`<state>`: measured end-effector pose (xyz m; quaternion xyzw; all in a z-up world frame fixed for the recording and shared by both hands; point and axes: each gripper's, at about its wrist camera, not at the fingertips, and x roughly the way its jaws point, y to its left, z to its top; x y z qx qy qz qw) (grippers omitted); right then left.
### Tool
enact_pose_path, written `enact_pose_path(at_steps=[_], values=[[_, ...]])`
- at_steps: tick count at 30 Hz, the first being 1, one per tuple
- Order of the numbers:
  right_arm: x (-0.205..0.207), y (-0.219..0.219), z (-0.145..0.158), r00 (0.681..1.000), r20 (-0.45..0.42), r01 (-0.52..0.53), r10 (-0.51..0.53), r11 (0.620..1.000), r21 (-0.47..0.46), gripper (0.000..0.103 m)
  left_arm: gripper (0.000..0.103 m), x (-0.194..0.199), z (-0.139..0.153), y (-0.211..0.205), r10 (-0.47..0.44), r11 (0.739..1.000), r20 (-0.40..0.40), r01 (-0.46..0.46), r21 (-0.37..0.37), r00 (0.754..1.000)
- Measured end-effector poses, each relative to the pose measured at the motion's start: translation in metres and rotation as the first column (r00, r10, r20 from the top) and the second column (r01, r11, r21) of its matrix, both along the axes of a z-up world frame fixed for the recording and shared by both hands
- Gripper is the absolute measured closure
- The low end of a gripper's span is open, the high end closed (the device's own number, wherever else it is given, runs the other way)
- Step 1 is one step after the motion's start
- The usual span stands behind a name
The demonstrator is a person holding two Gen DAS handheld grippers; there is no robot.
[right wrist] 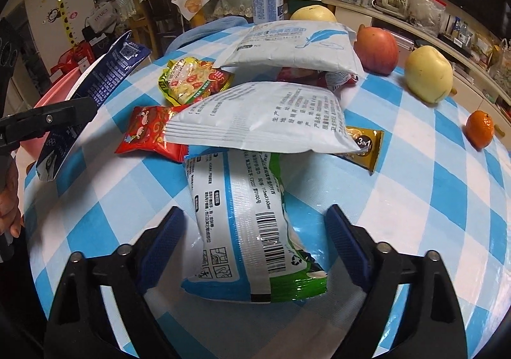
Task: Collect trash
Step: 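Close the left tool on the milk-powder bag while the right tool grips the green-white wrapper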
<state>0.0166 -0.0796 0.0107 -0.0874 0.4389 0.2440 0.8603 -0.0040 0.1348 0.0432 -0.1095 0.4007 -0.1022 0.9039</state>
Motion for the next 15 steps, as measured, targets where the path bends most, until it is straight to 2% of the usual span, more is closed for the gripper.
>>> enact_pose_path(at_steps=[7, 15], values=[[-0.010, 0.007, -0.001, 1.000, 0.029, -0.008, 0.009, 0.999, -0.042, 0.037, 0.038, 0.003, 0.002, 0.004, 0.021, 1.000, 0.014, -0.022, 0.009, 1.000], [-0.019, 0.017, 0.000, 0.998, 0.038, 0.046, -0.045, 0.998, -0.045, 0.052, 0.038, 0.001, 0.005, 0.008, 0.037, 0.999, 0.022, -0.037, 0.025, 0.999]])
